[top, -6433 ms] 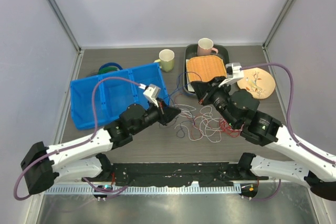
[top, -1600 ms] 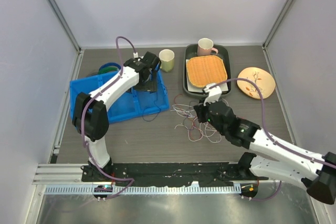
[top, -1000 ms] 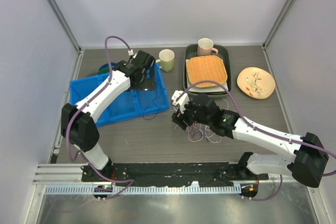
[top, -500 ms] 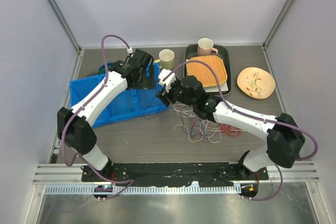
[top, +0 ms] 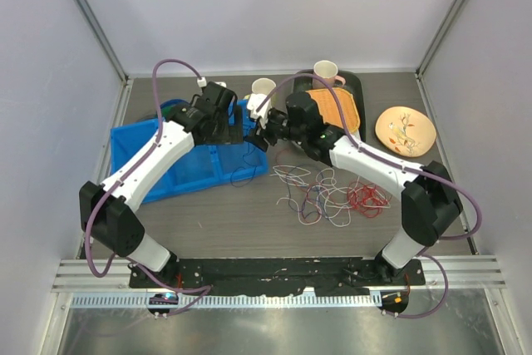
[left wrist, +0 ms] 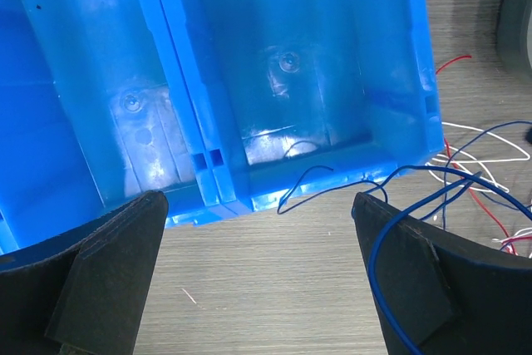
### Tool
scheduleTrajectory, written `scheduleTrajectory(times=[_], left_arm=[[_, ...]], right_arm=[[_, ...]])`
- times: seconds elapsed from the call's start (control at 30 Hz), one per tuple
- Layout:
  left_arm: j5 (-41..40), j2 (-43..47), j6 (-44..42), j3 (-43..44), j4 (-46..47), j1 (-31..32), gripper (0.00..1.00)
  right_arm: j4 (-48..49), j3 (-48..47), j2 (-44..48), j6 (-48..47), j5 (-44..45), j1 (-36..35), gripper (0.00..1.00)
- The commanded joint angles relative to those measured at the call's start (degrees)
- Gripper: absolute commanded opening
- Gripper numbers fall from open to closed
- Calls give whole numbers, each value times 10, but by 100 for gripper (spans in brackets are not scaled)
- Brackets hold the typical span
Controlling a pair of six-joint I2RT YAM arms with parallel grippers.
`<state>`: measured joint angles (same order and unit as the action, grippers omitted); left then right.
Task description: Untangle the cables
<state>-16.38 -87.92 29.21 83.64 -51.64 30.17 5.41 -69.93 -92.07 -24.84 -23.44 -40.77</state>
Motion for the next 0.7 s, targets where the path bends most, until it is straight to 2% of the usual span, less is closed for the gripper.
scheduleTrajectory(times=[0.0,0.03,0.13,0.23,0.37,0.43,0.6,0.67], left_arm=[[15,0,-17,1,20,-3,100],[17,4,-17,-2,21,-2,100],[14,18,-11,-22,27,-3,100],[2,29,1,-50,38,-3,100],[-7,35,14,-72,36,-3,100],[-3,40,15,-85,39,-3,100],[30,77,25,-107,51,-2,100],[48,101,38,-119,60,-2,100]], right_arm=[[-16,-61,-34,-19,-33,-4,58],[-15,-65,-38,-16,-23,-4,38],[-10,-77,-48,-4,-11,-3,1],[11,-77,-37,37,19,-3,1],[70,-71,-17,113,150,-2,1],[94,-74,-14,137,181,2,1],[98,-136,-52,201,304,3,1],[119,-153,-68,209,310,7,1]])
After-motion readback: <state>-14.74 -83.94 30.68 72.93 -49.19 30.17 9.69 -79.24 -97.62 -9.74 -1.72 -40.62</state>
